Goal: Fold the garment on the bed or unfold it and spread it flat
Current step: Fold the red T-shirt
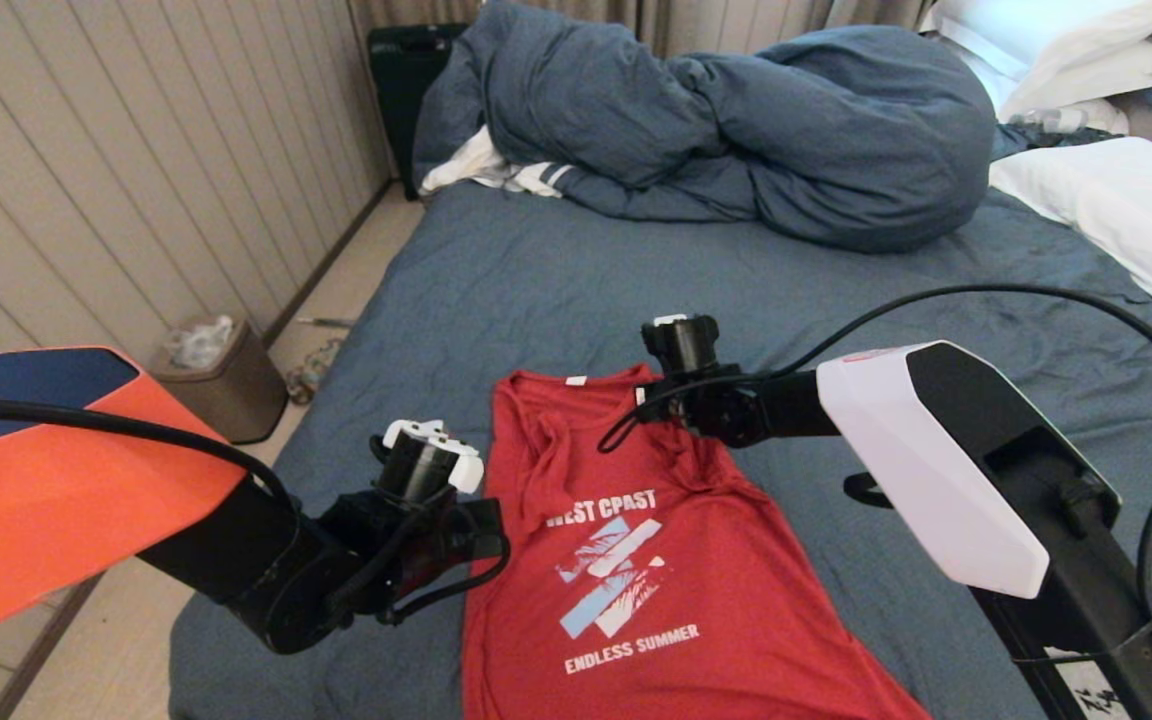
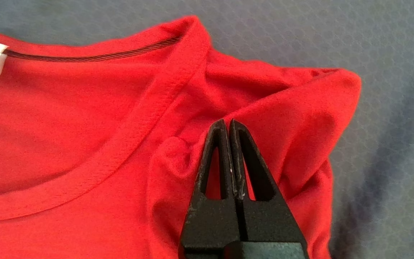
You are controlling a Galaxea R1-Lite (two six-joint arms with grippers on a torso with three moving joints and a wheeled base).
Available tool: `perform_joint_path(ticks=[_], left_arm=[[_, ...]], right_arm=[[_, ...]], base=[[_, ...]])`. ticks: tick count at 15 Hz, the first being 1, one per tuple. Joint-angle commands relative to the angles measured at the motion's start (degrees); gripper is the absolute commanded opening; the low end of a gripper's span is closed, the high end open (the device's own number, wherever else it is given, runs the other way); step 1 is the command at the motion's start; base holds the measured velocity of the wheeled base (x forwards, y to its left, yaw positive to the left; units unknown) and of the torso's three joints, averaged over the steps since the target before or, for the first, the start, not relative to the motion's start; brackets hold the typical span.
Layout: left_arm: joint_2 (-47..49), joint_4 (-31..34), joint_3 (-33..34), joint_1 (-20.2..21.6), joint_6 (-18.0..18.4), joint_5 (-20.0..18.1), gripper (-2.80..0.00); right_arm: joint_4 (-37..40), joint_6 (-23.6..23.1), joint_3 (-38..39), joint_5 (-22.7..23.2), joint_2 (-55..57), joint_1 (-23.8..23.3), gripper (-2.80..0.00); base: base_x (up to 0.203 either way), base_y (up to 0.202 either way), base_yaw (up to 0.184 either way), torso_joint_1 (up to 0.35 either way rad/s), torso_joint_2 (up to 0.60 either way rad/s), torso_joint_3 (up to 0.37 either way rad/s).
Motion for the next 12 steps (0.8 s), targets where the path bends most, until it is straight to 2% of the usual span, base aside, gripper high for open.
perform_joint_path(ticks=[1,4,7,9,11,12], left_arm=[[-0.02,-0.22,0.10,0.01,-0.20,0.14,-2.80],[-4.69,-0.37,0.57,0.08,-1.74,1.28,-2.80],[-13.85,0.44,2.90,0.03,-1.65,1.57,-2.80],[-20.33,3.94,3.49,0.04,-1.41,0.78,-2.80],[-28.09,11.09,3.78,0.46,-1.23,-3.83,-2.80],[-29.86,15.47,4.39,0.87,-1.19,-8.15,-2.80]], right_arm=[[-0.05,0.12,-0.17,-0.14,0.65,-0.14,-2.80],[0.39,0.71,2.38,-0.20,-6.27,-0.62,-2.80],[0.28,1.96,11.57,-0.15,-17.94,-0.55,-2.80],[0.48,2.12,19.25,0.01,-26.10,-0.62,-2.80],[1.21,2.23,30.37,0.14,-32.90,-2.45,-2.80],[1.53,2.29,35.49,0.33,-35.43,-4.27,-2.80]], base=[[0.000,0.000,0.000,0.000,0.00,0.000],[0.000,0.000,0.000,0.000,0.00,0.000],[0.000,0.000,0.000,0.000,0.00,0.000],[0.000,0.000,0.000,0.000,0.00,0.000],[0.000,0.000,0.000,0.000,0.00,0.000],[0.000,0.000,0.000,0.000,0.00,0.000]])
